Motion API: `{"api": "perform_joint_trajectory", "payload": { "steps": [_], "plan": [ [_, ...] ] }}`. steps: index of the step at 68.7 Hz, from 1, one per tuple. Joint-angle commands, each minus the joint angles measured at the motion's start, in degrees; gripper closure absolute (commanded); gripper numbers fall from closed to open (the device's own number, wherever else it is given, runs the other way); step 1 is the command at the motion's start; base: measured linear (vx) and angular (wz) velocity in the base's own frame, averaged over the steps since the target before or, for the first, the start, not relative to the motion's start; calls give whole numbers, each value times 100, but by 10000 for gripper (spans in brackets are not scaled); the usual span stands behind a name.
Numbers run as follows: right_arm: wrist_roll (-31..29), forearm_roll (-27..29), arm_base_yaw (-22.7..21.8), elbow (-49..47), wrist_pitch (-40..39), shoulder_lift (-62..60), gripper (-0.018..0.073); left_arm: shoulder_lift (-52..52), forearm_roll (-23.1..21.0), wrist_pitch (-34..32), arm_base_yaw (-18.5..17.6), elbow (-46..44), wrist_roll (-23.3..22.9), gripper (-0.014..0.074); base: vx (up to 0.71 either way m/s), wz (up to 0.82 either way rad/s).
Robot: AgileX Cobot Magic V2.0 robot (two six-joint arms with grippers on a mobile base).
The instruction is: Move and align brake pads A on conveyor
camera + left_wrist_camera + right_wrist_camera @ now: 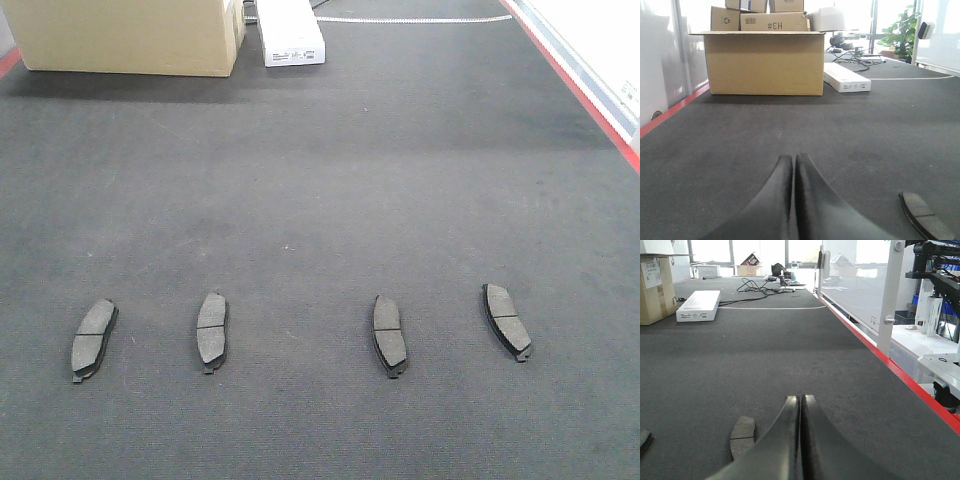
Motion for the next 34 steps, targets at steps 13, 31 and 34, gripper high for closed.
{"api": "perform_joint_trajectory", "payload": {
  "steps": [13,31,34],
  "plan": [
    [-21,-45,-12,41,-411,-47,569,-85,-19,-428,-54,131,-42,603,0,0],
    [-27,-45,-12,41,-411,-47,569,-85,-19,-428,-54,131,-42,603,0,0],
    [-27,-45,-12,41,-411,-47,569,-85,-19,-428,-54,131,-42,603,0,0]
  ]
}}
